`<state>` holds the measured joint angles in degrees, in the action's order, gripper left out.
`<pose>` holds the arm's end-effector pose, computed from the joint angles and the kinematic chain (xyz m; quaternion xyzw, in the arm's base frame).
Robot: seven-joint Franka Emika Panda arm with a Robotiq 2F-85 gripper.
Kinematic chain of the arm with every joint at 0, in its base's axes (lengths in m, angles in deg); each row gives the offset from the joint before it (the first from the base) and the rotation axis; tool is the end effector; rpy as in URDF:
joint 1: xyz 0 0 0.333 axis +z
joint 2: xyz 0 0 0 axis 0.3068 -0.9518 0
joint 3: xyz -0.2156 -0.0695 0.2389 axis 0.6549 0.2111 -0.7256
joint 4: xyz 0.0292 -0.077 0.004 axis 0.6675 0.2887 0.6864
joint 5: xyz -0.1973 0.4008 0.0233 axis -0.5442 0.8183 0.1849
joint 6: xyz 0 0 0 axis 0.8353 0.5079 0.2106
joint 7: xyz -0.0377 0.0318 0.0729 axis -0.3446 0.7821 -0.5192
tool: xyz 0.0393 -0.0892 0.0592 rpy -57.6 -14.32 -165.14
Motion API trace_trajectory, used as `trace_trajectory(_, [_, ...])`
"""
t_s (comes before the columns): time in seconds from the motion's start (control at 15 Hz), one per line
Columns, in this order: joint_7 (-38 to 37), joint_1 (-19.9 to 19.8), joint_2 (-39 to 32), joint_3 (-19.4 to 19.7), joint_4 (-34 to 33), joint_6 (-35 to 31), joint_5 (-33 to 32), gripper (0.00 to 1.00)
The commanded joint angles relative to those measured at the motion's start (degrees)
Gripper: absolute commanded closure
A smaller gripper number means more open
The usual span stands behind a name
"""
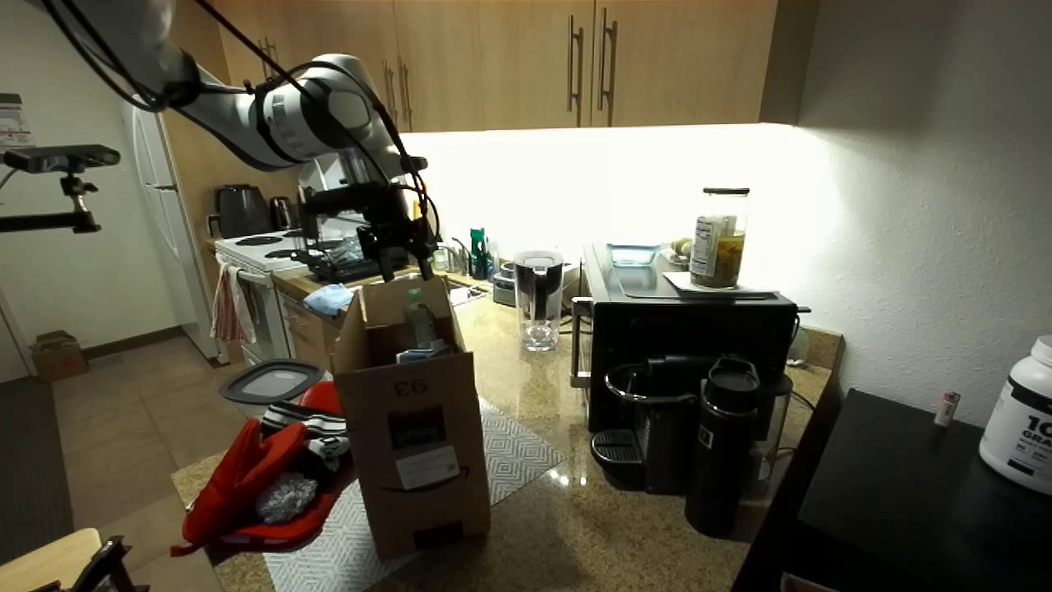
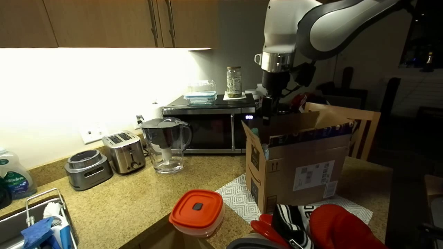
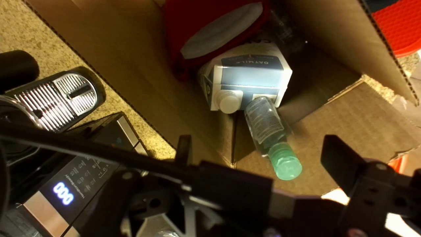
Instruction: Remove a clear bottle from the box and put it on the counter
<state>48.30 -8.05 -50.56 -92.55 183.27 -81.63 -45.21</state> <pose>0.6238 0.1712 0.4062 0.9884 0.1099 0.0704 0.0772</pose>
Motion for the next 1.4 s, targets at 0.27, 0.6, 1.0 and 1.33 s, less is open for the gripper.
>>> trace_trajectory(0.27, [6.65,-0.58,-3.78,-0.48,-2.82,0.82,1.68,0.00])
trace_trajectory(0.6, [21.26,-1.54,-8.37,-1.10,-7.44,3.15,3.32,0.00])
trace_trajectory(1.0, [39.05,-3.08,-12.63,-1.94,-13.69,10.15,3.95,0.00])
trace_trajectory(1.33, [42.25,-2.66,-12.84,-2.10,-13.93,10.66,2.07,0.00])
